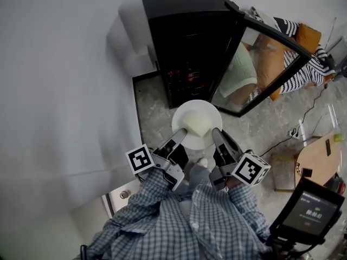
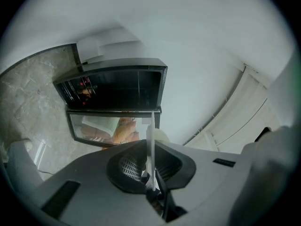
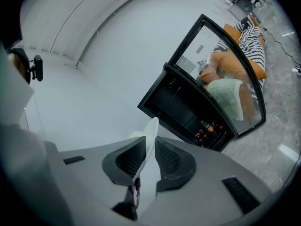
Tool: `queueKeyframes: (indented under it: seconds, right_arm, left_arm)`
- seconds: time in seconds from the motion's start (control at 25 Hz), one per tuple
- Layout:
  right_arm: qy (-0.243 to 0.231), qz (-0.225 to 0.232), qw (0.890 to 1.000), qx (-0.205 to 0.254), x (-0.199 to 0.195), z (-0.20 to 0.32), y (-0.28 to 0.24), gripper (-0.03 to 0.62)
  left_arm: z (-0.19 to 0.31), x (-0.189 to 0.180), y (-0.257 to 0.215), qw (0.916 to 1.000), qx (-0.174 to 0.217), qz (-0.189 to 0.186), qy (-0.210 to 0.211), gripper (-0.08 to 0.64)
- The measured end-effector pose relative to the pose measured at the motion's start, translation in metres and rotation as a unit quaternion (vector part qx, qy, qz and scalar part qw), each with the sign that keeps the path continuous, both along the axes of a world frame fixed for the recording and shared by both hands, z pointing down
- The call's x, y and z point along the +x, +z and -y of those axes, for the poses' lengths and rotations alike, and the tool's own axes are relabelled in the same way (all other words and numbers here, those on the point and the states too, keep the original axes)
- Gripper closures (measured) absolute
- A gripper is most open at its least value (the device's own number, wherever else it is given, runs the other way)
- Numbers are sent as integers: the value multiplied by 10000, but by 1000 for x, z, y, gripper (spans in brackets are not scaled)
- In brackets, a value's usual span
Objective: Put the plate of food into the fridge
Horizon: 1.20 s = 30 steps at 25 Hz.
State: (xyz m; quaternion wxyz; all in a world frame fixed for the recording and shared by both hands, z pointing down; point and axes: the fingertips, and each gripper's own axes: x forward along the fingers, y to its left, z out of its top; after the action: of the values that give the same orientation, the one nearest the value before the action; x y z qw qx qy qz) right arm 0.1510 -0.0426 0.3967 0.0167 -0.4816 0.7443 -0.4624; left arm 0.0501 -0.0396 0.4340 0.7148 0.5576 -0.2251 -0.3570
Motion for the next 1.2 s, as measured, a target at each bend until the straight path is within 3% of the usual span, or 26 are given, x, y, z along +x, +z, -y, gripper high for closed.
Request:
queueKeyframes:
  seconds: [0.16,0.36,1.2]
  right_arm:
    - [-166,148,9997,-90,19,25,0,526]
    - [-411,165,9987,-252,70,89,8,526]
    - [-719,533,9960,-57,60,92,-5,529]
  left_arm:
    - [22,19,-2,9997,-55,57,-215,534]
    - [81,72,5,9986,-273,47,-461,534]
    - [70,61,-7,9953,-191,346,-884,534]
